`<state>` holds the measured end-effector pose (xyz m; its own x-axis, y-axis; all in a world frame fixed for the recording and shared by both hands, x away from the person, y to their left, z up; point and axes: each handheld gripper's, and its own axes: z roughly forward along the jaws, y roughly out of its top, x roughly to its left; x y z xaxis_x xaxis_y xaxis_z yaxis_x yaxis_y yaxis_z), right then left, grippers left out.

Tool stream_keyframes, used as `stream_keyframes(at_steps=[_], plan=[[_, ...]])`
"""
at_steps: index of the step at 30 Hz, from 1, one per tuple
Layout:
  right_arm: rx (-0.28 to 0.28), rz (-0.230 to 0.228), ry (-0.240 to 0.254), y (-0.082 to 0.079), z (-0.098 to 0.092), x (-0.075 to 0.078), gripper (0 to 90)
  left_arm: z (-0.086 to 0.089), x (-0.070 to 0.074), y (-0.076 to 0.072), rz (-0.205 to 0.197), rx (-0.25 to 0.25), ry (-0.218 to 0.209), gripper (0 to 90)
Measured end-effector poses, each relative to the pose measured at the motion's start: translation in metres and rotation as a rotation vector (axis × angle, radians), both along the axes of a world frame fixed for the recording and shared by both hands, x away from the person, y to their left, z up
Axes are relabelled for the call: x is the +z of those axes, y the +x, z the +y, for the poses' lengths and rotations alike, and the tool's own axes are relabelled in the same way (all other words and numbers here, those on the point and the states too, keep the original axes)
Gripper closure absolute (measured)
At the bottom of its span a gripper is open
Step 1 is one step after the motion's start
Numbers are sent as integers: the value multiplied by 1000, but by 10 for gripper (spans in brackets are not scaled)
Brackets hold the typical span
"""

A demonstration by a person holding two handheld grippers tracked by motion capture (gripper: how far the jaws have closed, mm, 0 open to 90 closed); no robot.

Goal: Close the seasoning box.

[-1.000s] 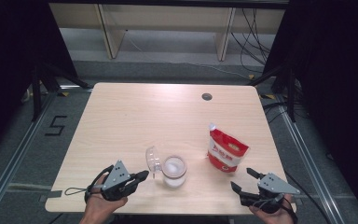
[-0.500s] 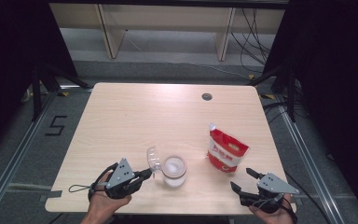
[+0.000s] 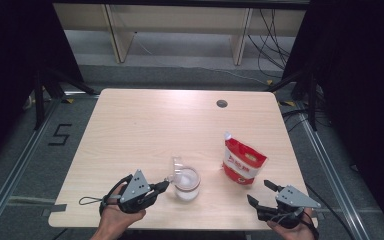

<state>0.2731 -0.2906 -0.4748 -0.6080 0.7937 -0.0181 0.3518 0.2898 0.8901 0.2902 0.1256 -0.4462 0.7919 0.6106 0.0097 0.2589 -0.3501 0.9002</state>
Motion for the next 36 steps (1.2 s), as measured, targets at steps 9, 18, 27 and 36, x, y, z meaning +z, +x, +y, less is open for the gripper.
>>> stream_keyframes(at_steps=[9,18,27,36], plan=[[1,-18,-5,1,0,-1,245,5,-1,1,19,-18,-29,770],[3,-14,-4,1,-1,0,243,20,-4,-1,46,17,-49,530],[-13,7,7,-1,1,-1,236,38,-10,-5,69,38,-53,369],[-16,28,9,-1,1,-1,236,46,-19,-11,99,57,-49,314]])
